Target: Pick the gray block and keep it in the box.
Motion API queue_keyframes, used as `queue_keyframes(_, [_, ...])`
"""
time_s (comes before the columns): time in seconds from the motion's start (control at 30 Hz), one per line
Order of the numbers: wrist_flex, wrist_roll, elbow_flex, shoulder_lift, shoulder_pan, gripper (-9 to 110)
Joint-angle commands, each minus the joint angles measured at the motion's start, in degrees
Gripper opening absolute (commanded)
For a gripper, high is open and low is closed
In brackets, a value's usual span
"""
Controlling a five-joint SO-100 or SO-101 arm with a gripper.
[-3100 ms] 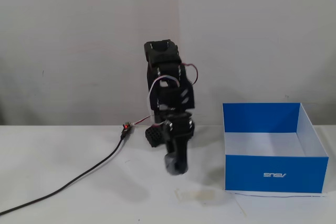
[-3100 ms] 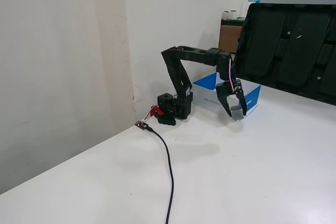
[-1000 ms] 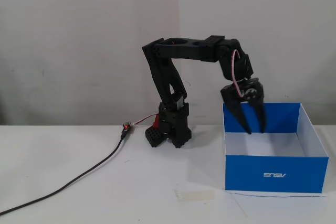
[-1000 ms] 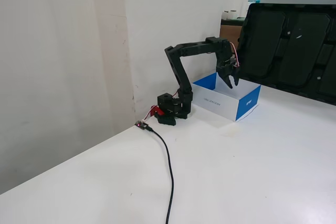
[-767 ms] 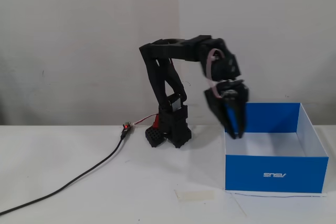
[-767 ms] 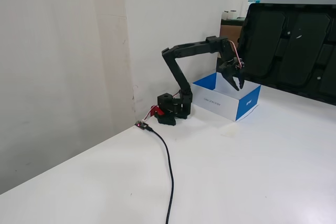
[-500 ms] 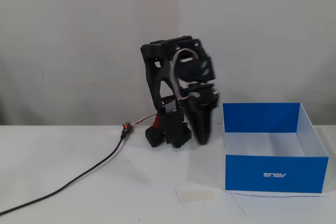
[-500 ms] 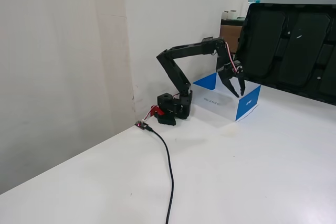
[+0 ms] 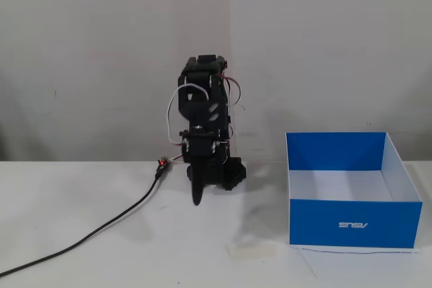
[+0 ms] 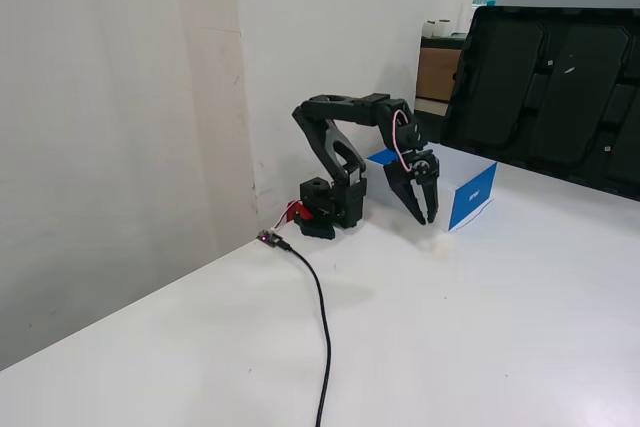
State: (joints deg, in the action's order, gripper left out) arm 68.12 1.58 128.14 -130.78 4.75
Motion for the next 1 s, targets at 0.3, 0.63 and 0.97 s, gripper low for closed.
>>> queue_keyframes(0.3, [-4.8,1.2,27.8,-38.5,-4.9,0])
queue_keyframes(0.63, [-4.7,0.5,33.1,-46.8,-6.2,0])
queue_keyframes(0.97, [-3.3,0.5,39.6,-56.3,-5.7,0])
